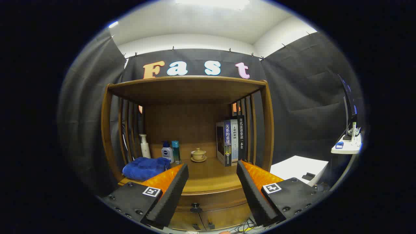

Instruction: Pull open the drawer, take out the items inside it, and place them on the countertop above the cabinet.

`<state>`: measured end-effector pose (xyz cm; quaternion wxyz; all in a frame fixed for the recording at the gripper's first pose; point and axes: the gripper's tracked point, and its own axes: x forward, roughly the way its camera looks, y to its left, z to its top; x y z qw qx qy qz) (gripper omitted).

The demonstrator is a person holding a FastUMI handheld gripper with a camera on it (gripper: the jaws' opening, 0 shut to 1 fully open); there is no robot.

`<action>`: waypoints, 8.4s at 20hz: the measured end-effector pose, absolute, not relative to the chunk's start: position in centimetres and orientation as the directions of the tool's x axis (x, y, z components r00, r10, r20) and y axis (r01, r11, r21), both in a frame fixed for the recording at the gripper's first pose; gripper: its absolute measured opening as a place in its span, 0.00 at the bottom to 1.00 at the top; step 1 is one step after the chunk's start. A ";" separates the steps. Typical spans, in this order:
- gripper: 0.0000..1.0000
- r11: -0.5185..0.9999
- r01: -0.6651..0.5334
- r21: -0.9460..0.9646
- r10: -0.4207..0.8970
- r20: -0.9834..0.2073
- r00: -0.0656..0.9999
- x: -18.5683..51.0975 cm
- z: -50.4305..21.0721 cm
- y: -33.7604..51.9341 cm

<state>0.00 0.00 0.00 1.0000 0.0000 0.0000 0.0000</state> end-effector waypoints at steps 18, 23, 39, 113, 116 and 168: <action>0.98 1.000 -0.031 0.004 0.031 0.012 0.999 0.4 -0.6 1.1; 0.98 0.998 -0.054 0.044 0.054 -0.011 0.998 1.3 -2.5 1.8; 0.98 0.991 -0.135 0.019 0.136 -0.081 0.987 5.7 -14.8 4.3; 0.31 0.987 -0.161 0.003 0.154 -0.314 0.937 -10.7 -25.7 0.6; 0.31 0.987 -0.162 0.003 0.155 -0.318 0.935 -11.4 -25.8 0.6; 0.99 0.992 -0.122 0.041 0.102 -0.829 0.549 8.8 -23.1 4.5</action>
